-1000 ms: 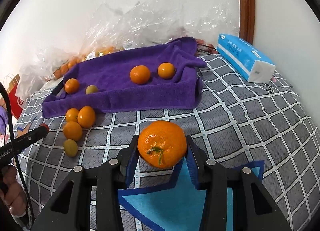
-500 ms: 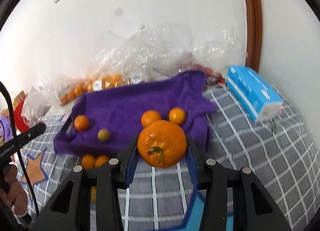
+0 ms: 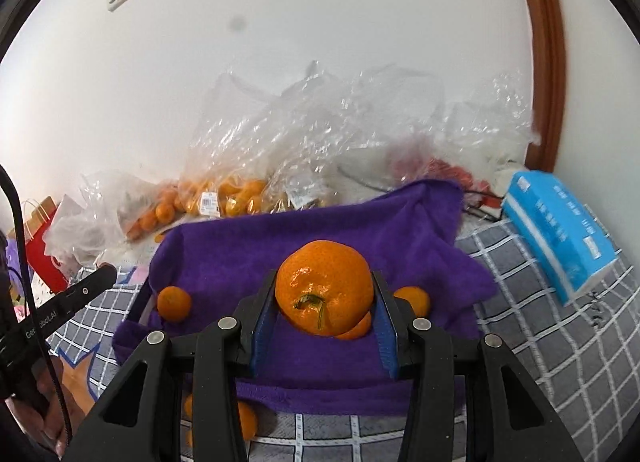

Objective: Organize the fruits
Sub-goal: 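Carry the mandarin with the right tool while the left tool carries the red fruit over the towel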

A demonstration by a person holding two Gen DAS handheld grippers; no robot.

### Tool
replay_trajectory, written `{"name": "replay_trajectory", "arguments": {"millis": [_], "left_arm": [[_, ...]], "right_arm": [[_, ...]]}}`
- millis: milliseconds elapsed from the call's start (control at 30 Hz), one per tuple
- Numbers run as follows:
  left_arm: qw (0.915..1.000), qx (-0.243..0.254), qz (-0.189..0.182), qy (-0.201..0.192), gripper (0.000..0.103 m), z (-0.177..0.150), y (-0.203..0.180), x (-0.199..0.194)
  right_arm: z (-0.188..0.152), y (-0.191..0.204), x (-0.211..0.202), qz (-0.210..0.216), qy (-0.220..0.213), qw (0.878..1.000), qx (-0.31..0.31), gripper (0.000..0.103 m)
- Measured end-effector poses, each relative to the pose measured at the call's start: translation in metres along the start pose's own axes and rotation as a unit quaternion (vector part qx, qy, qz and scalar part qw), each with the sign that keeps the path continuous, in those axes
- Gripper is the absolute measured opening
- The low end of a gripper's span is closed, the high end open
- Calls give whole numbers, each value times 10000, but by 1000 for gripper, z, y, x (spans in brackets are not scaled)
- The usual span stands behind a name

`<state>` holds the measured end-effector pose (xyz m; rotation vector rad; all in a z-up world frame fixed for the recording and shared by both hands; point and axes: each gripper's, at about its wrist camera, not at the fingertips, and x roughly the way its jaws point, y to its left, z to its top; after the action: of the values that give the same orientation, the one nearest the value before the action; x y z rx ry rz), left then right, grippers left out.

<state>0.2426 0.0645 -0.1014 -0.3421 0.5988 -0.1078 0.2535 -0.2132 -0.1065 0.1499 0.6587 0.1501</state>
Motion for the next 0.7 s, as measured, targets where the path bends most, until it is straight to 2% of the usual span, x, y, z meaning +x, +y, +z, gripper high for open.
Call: {"name": "replay_trajectory", "arguments": {"millis": [133,467,700], "left_arm": [[10000,-61,-5,25,24,-3,3,6],[9999,123,-66,65,24,-11,-6,15],[9997,136,-82,193,24,-16,-7,22]], "right_arm": [[-10,-1,17,-87,269,9995,-105,44],[-15,-24,20,-388,195,9991,18,44],[-20,-26,29,-364,373,9986,56,44]]}}
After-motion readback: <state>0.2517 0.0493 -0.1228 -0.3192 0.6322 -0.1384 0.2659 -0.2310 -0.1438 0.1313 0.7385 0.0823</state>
